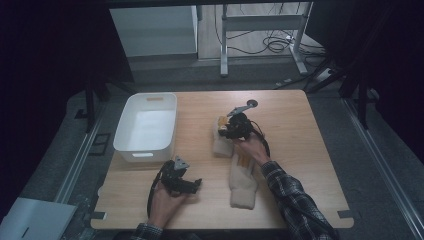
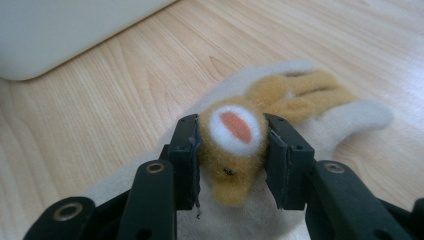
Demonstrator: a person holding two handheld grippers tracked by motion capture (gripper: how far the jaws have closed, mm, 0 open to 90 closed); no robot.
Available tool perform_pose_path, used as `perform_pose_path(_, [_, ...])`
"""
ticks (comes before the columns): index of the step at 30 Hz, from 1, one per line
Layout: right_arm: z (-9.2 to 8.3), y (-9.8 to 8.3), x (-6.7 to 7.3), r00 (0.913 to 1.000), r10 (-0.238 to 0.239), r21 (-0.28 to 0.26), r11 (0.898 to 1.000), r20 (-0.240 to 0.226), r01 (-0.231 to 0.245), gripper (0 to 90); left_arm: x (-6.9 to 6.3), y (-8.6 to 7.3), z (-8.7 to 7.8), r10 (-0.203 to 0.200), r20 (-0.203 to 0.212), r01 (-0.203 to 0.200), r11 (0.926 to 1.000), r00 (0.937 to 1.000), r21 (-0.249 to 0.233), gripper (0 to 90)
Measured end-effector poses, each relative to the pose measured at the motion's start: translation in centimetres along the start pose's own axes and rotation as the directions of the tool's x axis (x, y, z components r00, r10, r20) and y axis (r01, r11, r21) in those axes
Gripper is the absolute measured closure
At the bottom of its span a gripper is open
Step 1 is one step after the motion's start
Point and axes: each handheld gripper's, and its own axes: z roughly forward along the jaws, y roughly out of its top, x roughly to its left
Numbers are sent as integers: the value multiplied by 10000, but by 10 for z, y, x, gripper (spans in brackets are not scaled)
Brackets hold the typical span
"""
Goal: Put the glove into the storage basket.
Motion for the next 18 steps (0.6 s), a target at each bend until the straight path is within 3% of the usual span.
perform_pose_path(18, [-63,19,15,9990,-452,-480,9978,-20,450,605,0,0,0,-14,9,14,10000,10000,-26,31])
